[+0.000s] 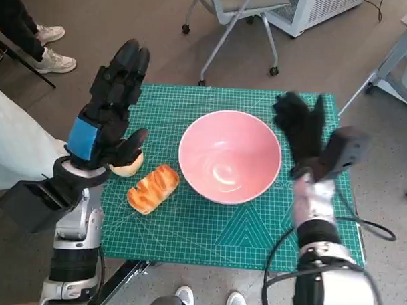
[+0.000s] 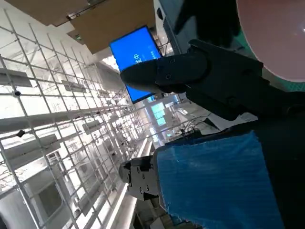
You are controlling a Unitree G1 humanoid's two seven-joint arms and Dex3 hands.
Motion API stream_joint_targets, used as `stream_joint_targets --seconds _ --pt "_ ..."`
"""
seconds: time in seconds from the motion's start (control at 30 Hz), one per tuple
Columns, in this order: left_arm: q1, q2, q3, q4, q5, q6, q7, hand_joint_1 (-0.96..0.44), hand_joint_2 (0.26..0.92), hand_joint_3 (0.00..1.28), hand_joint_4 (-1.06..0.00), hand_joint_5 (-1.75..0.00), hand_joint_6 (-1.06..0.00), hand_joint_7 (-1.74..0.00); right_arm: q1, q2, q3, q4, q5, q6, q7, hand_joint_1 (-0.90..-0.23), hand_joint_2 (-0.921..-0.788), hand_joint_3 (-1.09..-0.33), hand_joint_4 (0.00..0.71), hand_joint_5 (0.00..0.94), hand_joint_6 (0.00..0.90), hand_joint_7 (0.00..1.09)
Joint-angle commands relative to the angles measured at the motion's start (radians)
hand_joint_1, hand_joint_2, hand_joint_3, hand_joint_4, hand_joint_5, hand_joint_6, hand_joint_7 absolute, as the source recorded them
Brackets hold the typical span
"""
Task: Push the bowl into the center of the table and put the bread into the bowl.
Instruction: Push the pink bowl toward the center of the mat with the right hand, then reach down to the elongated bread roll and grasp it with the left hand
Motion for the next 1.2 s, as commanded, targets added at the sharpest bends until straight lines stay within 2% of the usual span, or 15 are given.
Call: stream_joint_targets --seconds 0.03,0.17,0.27,0.43,0.6,0.73,0.8,0.87,1.2 --pt "-0.004 -0.008 -0.005 -0.008 -0.012 0.003 -0.005 -0.64 0.921 0.52 0.0 0.0 -0.01 -0.24 0.024 0.004 0.016 -0.061 -0.004 -0.115 0.04 -0.593 -0.921 -0.795 0.129 0.009 0.215 0.17" --pt "-0.011 -0.016 -0.009 -0.006 -0.022 0.007 -0.008 -0.64 0.921 0.52 0.0 0.0 -0.01 -0.25 0.05 0.018 0.018 -0.146 0.033 -0.196 0.114 -0.609 -0.921 -0.79 0.137 0.011 0.209 0.17" --pt "-0.017 -0.021 -0.011 -0.007 -0.028 0.011 -0.011 -0.64 0.921 0.51 0.0 0.0 -0.01 -0.25 0.078 0.028 0.028 -0.237 0.065 -0.224 0.173 -0.645 -0.921 -0.778 0.141 0.011 0.202 0.18" --pt "-0.024 -0.023 -0.016 -0.018 -0.034 0.021 -0.014 -0.65 0.921 0.5 0.0 0.0 0.0 -0.26 0.146 0.047 0.059 -0.441 0.124 -0.212 0.248 -0.681 -0.921 -0.769 0.143 0.01 0.192 0.18" --pt "-0.033 -0.019 -0.016 -0.026 -0.056 0.034 -0.027 -0.66 0.921 0.46 -0.01 0.0 0.0 -0.28 0.208 0.058 0.102 -0.625 0.159 -0.192 0.283 -0.643 -0.921 -0.777 0.145 0.009 0.191 0.19" --pt "-0.04 -0.019 -0.016 -0.029 -0.072 0.042 -0.037 -0.65 0.921 0.43 -0.01 0.0 0.0 -0.29 0.229 0.061 0.122 -0.696 0.183 -0.179 0.306 -0.635 -0.921 -0.783 0.146 0.007 0.187 0.23" --pt "-0.043 -0.022 -0.018 -0.032 -0.076 0.043 -0.04 -0.65 0.921 0.42 -0.01 0.0 0.0 -0.3 0.236 0.063 0.131 -0.717 0.186 -0.178 0.31 -0.64 -0.921 -0.788 0.149 0.003 0.102 0.42" --pt "-0.047 -0.025 -0.019 -0.028 -0.078 0.041 -0.045 -0.65 0.921 0.42 -0.01 0.0 0.0 -0.31 0.242 0.063 0.138 -0.732 0.184 -0.179 0.309 -0.645 -0.921 -0.791 0.153 0.003 0.057 0.52" --pt "-0.071 -0.039 -0.029 -0.005 -0.076 0.031 -0.059 -0.65 0.921 0.4 -0.02 0.0 0.0 -0.32 0.267 0.068 0.169 -0.757 0.149 -0.172 0.28 -0.651 -0.921 -0.77 0.177 0.011 0.021 0.62"
